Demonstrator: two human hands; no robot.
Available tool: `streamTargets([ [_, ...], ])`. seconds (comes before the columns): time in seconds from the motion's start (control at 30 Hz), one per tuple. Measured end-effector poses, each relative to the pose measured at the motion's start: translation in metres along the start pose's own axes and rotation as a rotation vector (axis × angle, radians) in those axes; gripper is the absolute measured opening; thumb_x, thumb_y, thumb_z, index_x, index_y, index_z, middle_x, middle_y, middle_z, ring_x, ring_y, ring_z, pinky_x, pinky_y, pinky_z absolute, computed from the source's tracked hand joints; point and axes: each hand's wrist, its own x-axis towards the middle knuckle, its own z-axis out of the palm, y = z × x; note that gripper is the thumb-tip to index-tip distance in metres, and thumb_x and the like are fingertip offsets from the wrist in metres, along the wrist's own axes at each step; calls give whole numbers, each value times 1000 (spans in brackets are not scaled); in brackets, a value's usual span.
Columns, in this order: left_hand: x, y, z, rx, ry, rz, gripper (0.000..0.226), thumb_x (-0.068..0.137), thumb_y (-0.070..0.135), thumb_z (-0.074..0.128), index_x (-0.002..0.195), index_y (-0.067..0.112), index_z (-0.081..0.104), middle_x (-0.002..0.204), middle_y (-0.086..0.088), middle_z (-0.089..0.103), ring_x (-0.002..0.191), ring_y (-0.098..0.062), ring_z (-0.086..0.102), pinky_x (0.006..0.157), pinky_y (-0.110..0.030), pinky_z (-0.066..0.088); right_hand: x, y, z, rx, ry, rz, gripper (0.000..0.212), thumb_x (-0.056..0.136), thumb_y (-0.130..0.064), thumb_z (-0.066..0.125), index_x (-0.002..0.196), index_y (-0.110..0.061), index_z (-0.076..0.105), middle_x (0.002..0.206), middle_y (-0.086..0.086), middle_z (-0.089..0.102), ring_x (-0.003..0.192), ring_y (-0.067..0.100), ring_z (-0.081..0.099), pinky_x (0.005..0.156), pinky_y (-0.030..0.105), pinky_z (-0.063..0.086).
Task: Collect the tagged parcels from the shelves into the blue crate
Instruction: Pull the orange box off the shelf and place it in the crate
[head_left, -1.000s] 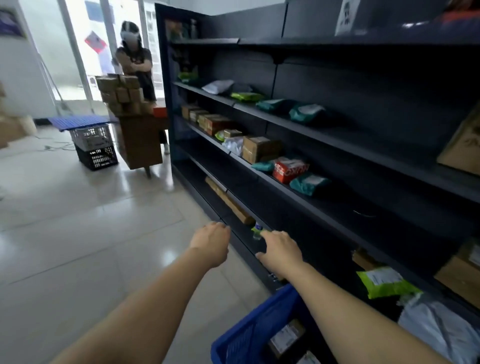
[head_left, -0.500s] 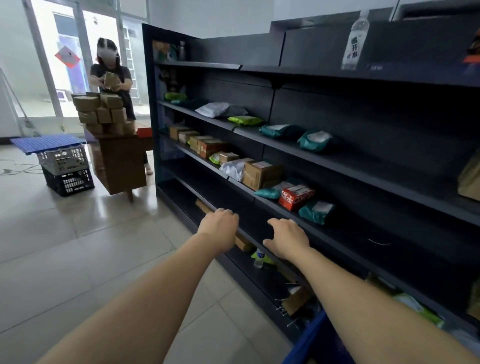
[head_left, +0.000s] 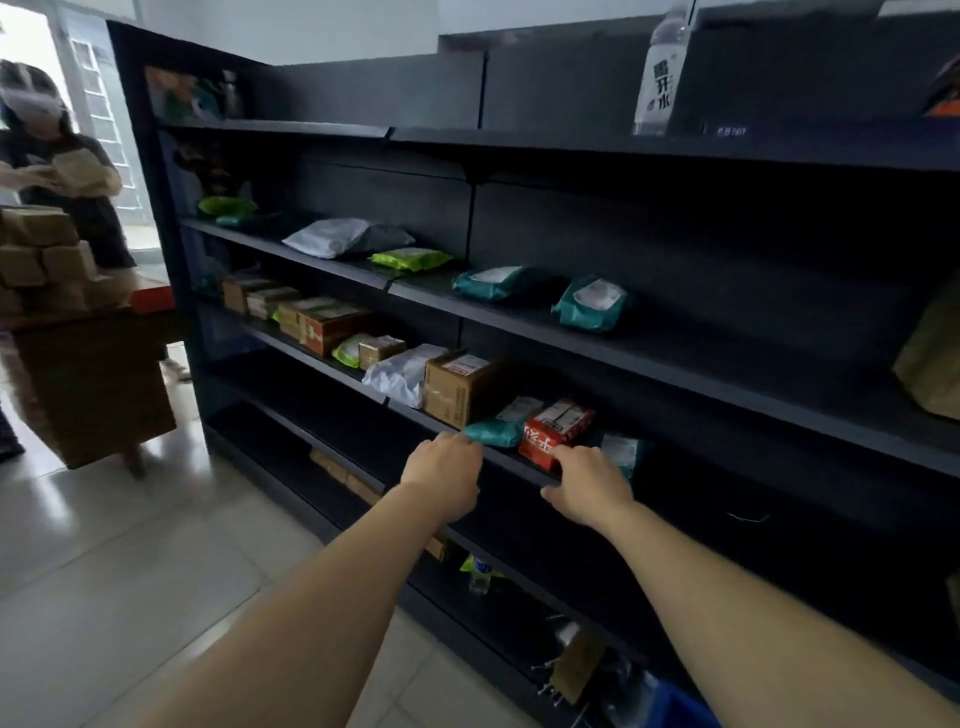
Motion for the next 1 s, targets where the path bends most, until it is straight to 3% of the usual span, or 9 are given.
streamTargets([
  [0.17, 63, -11, 17, -43, -12, 81, 42, 91, 27, 60, 129, 14, 50, 129, -7, 52, 121, -26, 48, 96, -38, 44, 47, 14, 16, -9, -17, 86, 49, 88, -40, 62, 130, -17, 51, 123, 7, 56, 114, 25, 52, 85, 34, 48],
  [0.33, 122, -19, 39, -82, -32, 169, 34, 90, 22, 60, 123, 14, 53, 126, -8, 54, 118, -25, 50, 95, -38, 48, 84, 26, 30, 25, -5, 214, 32, 89, -36, 61, 114, -17, 57, 115, 6, 59, 105, 24, 56, 82, 35, 52],
  [0.43, 155, -16, 52, -95, -67, 229, 35, 89, 24, 60, 122, 13, 54, 125, -9, 54, 117, -27, 51, 96, -41, 48, 99, 35, 38, 21, -12, 280, 33, 88, -35, 61, 115, -18, 58, 116, 6, 60, 107, 24, 56, 84, 36, 52],
  [0.67, 214, 19, 82, -129, -120, 370, 41, 89, 22, 58, 128, 11, 53, 129, -12, 54, 119, -30, 50, 97, -43, 48, 126, 72, 56, 34, -23, 430, 43, 87, -35, 60, 127, -21, 54, 123, 6, 58, 115, 26, 50, 87, 35, 48],
  [1.0, 296, 77, 148, -164, -267, 387, 31, 89, 13, 56, 120, 10, 55, 122, -10, 54, 115, -28, 52, 90, -39, 50, 181, 157, 106, 142, -103, 506, 27, 86, -31, 59, 111, -20, 60, 110, 4, 64, 103, 25, 56, 80, 34, 51],
])
